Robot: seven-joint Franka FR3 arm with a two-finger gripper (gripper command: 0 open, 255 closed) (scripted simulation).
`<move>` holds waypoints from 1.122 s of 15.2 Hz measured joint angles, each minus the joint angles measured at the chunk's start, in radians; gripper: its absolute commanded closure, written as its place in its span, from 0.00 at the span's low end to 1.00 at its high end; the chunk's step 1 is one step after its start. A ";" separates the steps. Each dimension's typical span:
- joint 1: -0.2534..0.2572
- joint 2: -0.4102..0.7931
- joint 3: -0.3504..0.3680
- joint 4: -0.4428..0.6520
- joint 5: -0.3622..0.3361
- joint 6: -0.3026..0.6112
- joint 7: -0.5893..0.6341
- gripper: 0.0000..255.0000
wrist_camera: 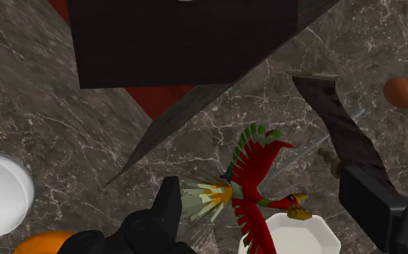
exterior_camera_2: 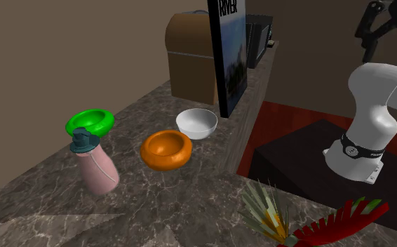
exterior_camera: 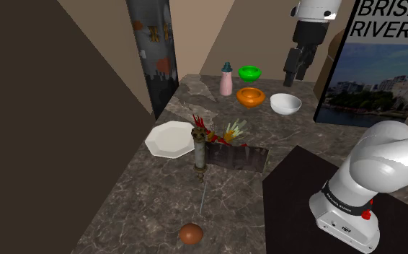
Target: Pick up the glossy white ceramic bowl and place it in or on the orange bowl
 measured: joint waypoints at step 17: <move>-0.092 0.254 -0.208 -0.122 -0.164 0.375 -0.218 0.00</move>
